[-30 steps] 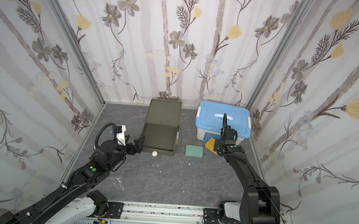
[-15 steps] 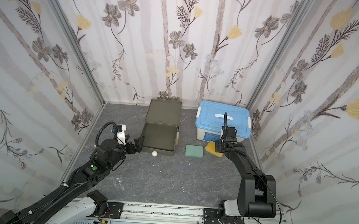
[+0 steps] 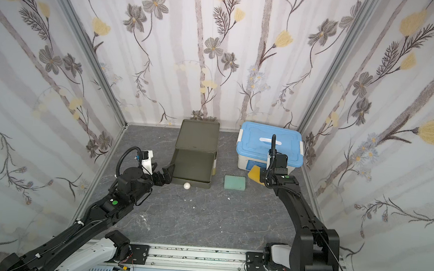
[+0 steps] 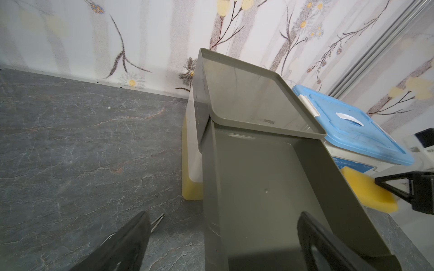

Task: Take the sponge out of the drawer
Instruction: Place the sponge at the center of the board.

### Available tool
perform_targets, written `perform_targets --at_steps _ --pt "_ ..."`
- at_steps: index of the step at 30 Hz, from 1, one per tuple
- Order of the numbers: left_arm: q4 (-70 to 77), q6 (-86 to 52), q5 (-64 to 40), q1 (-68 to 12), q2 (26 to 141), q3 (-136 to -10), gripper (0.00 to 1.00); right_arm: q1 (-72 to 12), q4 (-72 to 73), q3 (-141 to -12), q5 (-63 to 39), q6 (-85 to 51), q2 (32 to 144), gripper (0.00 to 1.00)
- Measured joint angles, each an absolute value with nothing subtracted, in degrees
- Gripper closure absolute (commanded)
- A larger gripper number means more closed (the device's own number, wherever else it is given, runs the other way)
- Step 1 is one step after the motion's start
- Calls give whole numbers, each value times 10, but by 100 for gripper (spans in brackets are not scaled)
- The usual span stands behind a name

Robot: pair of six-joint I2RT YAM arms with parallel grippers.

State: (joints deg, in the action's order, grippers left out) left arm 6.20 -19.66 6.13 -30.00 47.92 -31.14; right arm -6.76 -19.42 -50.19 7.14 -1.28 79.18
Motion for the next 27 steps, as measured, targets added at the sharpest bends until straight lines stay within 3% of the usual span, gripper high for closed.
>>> perform_targets --at_steps 6,12,22,27 --pt "62 -199 58 -300 479 -311 0 -155 -196 -502 49 -19 754 92" --pt "63 -208 56 -299 474 -311 0 -240 -220 -495 41 -39 827 93" --pt "67 -210 53 -299 465 -304 0 -280 -251 -486 17 -64 861 90" --pt "68 -210 53 -299 461 -298 0 -303 -270 -507 17 -89 933 92"
